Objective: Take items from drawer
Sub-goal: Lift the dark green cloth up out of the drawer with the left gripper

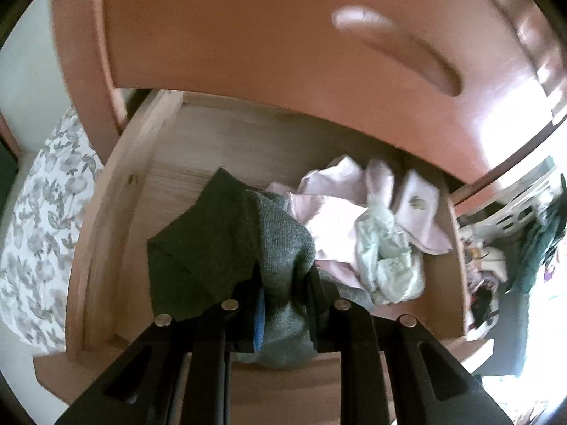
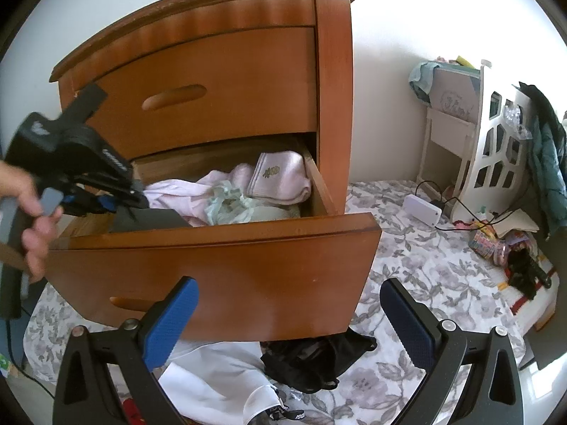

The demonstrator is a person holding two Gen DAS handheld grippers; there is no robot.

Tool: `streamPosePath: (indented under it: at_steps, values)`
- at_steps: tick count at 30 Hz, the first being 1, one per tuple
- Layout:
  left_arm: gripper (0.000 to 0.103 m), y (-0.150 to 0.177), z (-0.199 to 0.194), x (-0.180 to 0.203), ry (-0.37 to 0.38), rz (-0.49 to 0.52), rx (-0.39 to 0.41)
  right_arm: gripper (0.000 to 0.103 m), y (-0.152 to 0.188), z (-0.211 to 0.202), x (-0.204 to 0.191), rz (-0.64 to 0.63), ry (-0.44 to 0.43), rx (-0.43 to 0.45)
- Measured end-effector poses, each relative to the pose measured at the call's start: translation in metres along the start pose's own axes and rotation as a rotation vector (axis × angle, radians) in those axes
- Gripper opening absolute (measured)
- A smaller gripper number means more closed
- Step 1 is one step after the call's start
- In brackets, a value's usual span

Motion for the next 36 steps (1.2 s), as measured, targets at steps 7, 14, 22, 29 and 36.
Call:
streamPosePath:
  at_steps: [7, 14, 22, 29, 36]
  values:
    - [0.02, 0.014, -0.033, -0.006, 0.097, -0.051, 0.076, 0.103, -0.002, -0.006, -0.002, -0.017, 0.014, 0.025]
    - [0.02, 0.016, -0.042, -0.004, 0.138, -0.039, 0.149, 0.103, -0.005, -0.009, -0.003, -0.032, 0.025, 0.049]
    - [0.021, 0.011, -0.04, -0.011, 0.224, -0.104, 0.127, 0.103, -0.006, -0.011, -0.007, -0.06, 0.036, 0.059]
    - [0.021, 0.01, -0.039, -0.025, 0.227, -0.142, 0.143, 0.103, -0.005, -0.01, -0.01, -0.081, 0.044, 0.054]
    - [0.019, 0.012, -0.062, -0.039, 0.257, -0.215, 0.264, 0.103, -0.004, -0.01, -0.014, -0.109, 0.054, 0.05]
Point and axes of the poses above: each gripper's, at about its wrist camera, not at the fingertips, and z roughly the way its jaws point, x to its right, y to its underside, the point moved 7 cm from there along z, roughly the way its jaws point, and after that the axes turned 5 degrees about x, right-handed, at the moved point
